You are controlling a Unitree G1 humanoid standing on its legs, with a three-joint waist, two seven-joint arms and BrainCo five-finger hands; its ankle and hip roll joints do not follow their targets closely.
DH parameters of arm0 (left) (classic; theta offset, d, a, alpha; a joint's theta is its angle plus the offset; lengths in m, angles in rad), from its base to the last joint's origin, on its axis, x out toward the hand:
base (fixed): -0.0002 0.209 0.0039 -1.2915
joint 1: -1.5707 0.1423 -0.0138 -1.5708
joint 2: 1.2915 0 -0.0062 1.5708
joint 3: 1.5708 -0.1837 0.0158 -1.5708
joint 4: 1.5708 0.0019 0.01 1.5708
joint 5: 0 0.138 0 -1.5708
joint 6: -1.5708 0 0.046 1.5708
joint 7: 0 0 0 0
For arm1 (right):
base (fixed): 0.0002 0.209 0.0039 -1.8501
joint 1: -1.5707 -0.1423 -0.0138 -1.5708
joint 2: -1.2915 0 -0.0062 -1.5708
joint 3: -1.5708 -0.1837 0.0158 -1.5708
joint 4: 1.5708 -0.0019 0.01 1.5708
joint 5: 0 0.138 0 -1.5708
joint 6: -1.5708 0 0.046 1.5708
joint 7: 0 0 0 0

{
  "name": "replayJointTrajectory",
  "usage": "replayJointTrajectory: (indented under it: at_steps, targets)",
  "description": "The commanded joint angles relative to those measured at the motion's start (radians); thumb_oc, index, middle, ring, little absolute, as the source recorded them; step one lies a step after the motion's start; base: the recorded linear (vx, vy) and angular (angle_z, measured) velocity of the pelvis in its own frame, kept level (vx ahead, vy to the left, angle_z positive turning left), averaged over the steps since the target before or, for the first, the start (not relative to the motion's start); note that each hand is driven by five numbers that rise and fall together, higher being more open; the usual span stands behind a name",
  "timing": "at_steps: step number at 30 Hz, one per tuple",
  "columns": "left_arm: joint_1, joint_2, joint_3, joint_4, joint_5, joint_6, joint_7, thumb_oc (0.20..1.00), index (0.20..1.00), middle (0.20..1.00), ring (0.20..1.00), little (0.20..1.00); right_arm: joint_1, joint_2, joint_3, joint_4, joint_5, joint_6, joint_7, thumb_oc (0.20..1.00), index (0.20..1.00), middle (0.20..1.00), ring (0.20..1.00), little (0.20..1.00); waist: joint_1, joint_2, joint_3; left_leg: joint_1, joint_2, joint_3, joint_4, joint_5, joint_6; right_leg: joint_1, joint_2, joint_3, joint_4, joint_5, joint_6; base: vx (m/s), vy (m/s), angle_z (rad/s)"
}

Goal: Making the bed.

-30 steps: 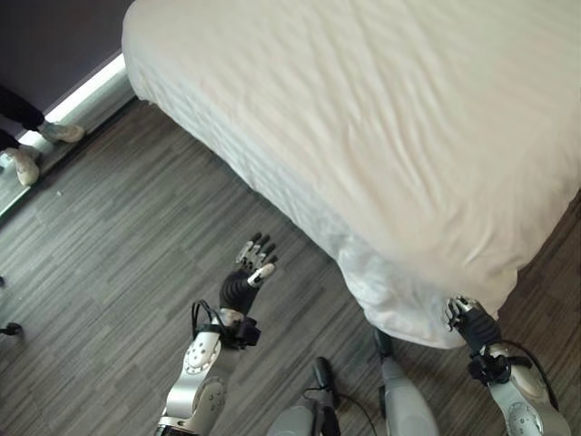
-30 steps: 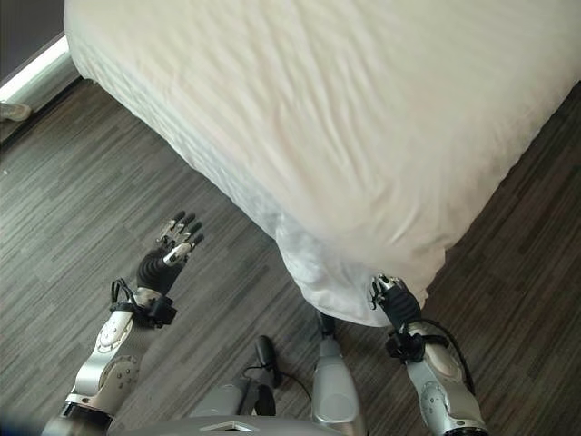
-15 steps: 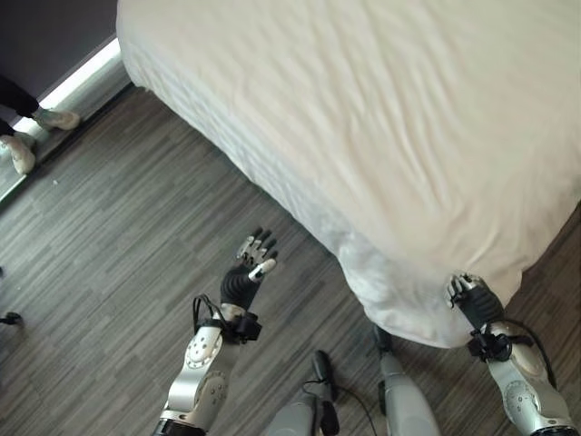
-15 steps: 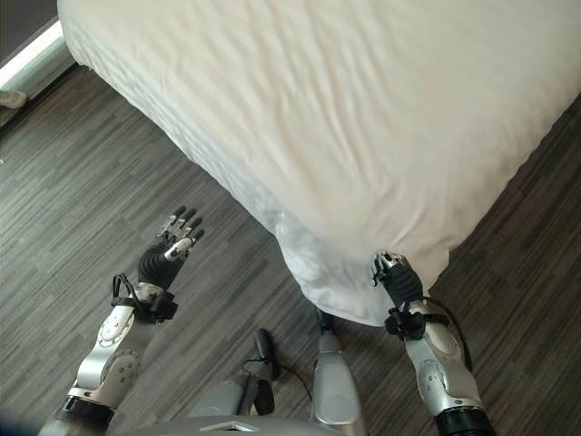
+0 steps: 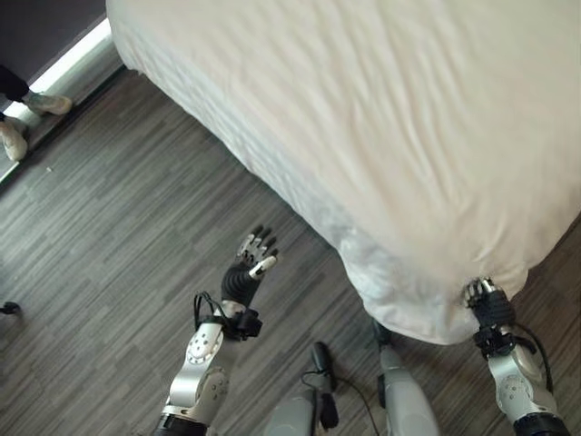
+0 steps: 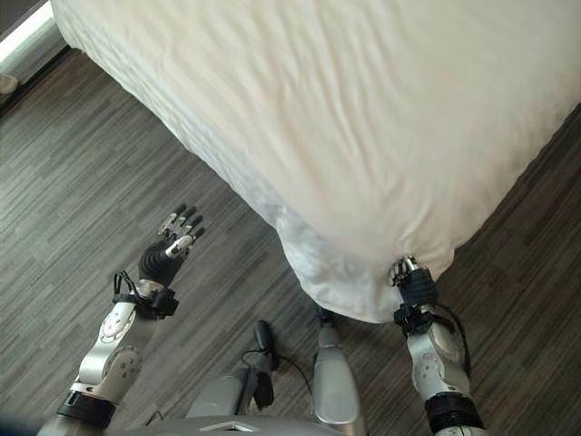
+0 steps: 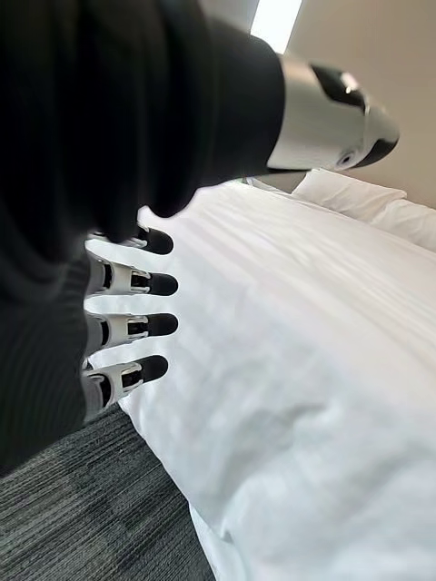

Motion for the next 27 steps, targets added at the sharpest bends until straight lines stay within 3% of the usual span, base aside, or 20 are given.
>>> replayJointTrajectory:
  at_steps: [1,11,13,17,22,24,25,27]
  targets:
    - [-0.048,0.013,-0.007,-0.018,-0.041,-0.052,0.008,1.000,1.000,1.000,1.000,1.000,-0.096,-0.039,-0.061,0.078,0.048,-0.037,-0.056,0.200,0.200,0.200,0.200,0.200,0.031,0.046,0.023,-0.008,-0.037,-0.034,0.008,-0.045,0.035,0.054,0.049,-0.085,0.019,-0.100,-0.027,0.00,0.000,0.00]
    - [-0.068,0.030,-0.033,-0.018,-0.044,-0.056,-0.004,1.000,1.000,1.000,1.000,1.000,-0.151,-0.154,-0.153,0.540,0.004,0.008,-0.089,0.200,0.200,0.200,0.200,0.200,0.039,0.080,0.042,-0.031,-0.039,-0.036,0.008,-0.044,0.028,0.033,0.048,-0.095,0.019,-0.101,-0.022,0.03,-0.013,0.00]
    - [-0.087,0.028,-0.038,-0.017,-0.036,-0.059,-0.002,1.000,1.000,1.000,1.000,1.000,-0.111,-0.187,-0.217,0.660,-0.019,0.032,-0.115,0.200,0.200,0.200,0.200,0.200,0.029,0.076,0.043,-0.027,-0.039,-0.042,0.008,-0.047,0.026,0.039,0.048,-0.099,0.019,-0.107,-0.023,0.03,-0.003,0.05]
    - [-0.092,0.035,-0.032,-0.031,-0.027,-0.065,-0.005,1.000,1.000,1.000,1.000,1.000,-0.018,-0.230,-0.326,0.716,-0.037,0.027,-0.170,0.200,0.200,0.200,0.200,0.200,0.002,0.060,0.035,-0.010,-0.035,-0.044,0.008,-0.057,0.026,0.058,0.051,-0.103,0.019,-0.115,-0.023,0.03,0.017,0.05]
    - [-0.087,0.032,-0.021,-0.019,-0.019,-0.070,0.019,1.000,1.000,1.000,1.000,1.000,0.074,-0.229,-0.443,0.544,-0.047,-0.061,-0.274,0.200,0.200,0.200,0.200,0.200,-0.027,0.030,0.005,0.021,-0.030,-0.045,0.008,-0.071,0.030,0.088,0.054,-0.102,0.019,-0.121,-0.022,-0.02,0.045,0.05]
    - [-0.078,0.025,-0.009,0.003,-0.012,-0.075,0.025,1.000,1.000,1.000,1.000,1.000,0.100,-0.229,-0.408,0.291,-0.186,-0.104,-0.319,0.200,0.200,0.200,0.200,0.200,-0.035,0.011,-0.021,0.043,-0.026,-0.041,0.008,-0.077,0.032,0.109,0.058,-0.097,0.019,-0.122,-0.023,-0.04,0.049,0.00]
    - [-0.076,0.025,-0.008,0.003,-0.012,-0.075,0.025,1.000,1.000,1.000,1.000,1.000,0.104,-0.222,-0.408,0.279,-0.193,-0.099,-0.328,0.200,0.200,0.200,0.200,0.200,-0.036,0.010,-0.020,0.046,-0.026,-0.041,0.008,-0.078,0.032,0.112,0.058,-0.097,0.019,-0.122,-0.023,-0.04,0.046,-0.08]
    - [-0.050,0.017,0.022,0.014,-0.010,-0.068,0.024,1.000,1.000,1.000,1.000,1.000,0.119,-0.150,-0.356,-0.018,-0.265,-0.129,-0.309,0.200,0.200,0.200,0.200,0.200,-0.037,-0.012,-0.050,0.087,-0.022,-0.045,0.008,-0.087,0.036,0.153,0.061,-0.101,0.019,-0.130,-0.026,-0.05,0.058,-0.07]
